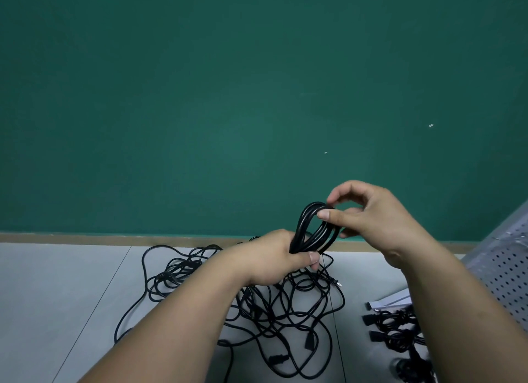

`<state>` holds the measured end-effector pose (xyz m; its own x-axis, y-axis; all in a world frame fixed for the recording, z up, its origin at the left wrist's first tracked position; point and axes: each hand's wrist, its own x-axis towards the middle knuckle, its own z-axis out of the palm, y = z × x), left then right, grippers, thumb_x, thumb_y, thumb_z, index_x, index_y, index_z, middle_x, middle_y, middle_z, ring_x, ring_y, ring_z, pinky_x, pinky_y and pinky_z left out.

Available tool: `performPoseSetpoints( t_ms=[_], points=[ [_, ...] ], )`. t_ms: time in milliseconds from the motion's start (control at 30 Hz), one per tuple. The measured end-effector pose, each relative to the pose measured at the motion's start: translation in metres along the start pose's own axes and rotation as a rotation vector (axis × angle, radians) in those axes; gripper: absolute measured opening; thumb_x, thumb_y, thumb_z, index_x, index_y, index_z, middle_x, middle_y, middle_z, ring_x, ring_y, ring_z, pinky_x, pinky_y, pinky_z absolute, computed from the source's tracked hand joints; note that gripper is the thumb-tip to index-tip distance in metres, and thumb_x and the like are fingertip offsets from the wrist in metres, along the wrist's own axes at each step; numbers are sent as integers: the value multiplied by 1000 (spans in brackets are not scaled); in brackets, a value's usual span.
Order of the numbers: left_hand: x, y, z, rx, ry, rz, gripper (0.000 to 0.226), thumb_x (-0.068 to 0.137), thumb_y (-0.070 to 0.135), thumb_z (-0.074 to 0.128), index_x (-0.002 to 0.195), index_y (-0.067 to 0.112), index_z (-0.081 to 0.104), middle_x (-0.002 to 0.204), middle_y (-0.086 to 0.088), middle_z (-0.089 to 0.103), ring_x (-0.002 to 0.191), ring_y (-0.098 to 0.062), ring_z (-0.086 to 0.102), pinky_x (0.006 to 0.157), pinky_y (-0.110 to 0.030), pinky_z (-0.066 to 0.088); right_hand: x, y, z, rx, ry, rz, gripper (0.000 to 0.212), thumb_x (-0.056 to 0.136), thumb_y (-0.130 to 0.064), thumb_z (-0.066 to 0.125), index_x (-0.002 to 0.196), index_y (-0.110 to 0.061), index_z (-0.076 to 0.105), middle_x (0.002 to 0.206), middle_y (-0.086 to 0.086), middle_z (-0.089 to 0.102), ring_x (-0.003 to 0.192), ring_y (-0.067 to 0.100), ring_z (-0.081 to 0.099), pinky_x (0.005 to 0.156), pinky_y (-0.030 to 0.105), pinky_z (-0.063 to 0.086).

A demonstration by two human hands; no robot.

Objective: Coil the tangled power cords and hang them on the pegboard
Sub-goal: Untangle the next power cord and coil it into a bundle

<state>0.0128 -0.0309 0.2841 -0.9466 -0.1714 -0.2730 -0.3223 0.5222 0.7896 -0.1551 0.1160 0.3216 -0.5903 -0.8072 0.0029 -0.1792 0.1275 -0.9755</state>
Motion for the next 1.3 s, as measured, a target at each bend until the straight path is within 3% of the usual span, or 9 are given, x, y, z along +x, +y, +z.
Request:
performPoseSetpoints(
  t_ms=[133,367,533,633,700,833,967,1167,1300],
  points=[
    [-7,2,0,-205,-132,40,24,113,28,51,102,11,64,79,-1,72,77,-22,71,84,-32,54,-1,-2,2,-88,-214,-90,45,96,-18,75,135,-39,68,130,-9,73,114,15,72,102,33,57],
    [-5,-1,-3,-500,-5,52,19,110,26,58,100,11,55,76,-9,61,52,-17,45,50,-31,42,4,1,10,-48,-181,-9,29,111,-15,54,125,-28,75,90,12,78,90,29,77,99,48,61],
    [-5,-4,-2,-226,17,13,16,112,30,53,98,22,51,77,-8,65,49,-16,48,49,-30,44,3,6,15,-224,-237,37,36,112,-12,44,139,-25,64,119,1,76,106,18,72,105,41,55],
    [-9,-1,-2,-167,-21,-25,19,112,34,52,96,25,52,77,-7,67,50,-16,51,48,-29,46,1,7,25,-426,-235,16,38,112,-31,46,147,-28,58,130,-6,62,118,9,58,109,33,47],
    [-11,2,-2,-200,-28,-14,23,111,36,53,97,18,52,78,-8,68,49,-16,52,46,-28,46,2,8,31,-615,-180,-81,39,109,-49,45,139,-29,62,126,-8,62,119,11,58,103,30,44],
    [-16,9,-4,-386,23,60,28,109,33,59,92,11,58,76,-8,69,48,-16,53,46,-28,42,6,6,34,-595,25,-239,28,104,-55,53,98,-29,62,84,-13,61,80,3,56,69,23,39],
    [-19,16,-1,-506,102,143,25,111,25,54,95,6,56,64,4,64,48,-10,48,47,-24,40,12,8,33,-505,170,-414,35,106,-54,50,83,-28,57,68,-13,55,69,4,53,61,18,35],
    [-19,30,24,-735,103,201,27,114,32,45,106,7,49,79,6,58,61,-10,43,56,-25,39,15,11,35,-269,516,-524,50,112,-33,44,71,-11,62,61,-9,53,59,5,51,59,16,34],
    [-17,27,12,-282,97,147,27,115,23,44,91,12,51,73,11,55,63,-7,51,63,-17,43,16,17,40,-375,537,-577,51,113,-31,42,70,-8,57,64,-2,54,61,12,51,61,28,39]
  ],
)
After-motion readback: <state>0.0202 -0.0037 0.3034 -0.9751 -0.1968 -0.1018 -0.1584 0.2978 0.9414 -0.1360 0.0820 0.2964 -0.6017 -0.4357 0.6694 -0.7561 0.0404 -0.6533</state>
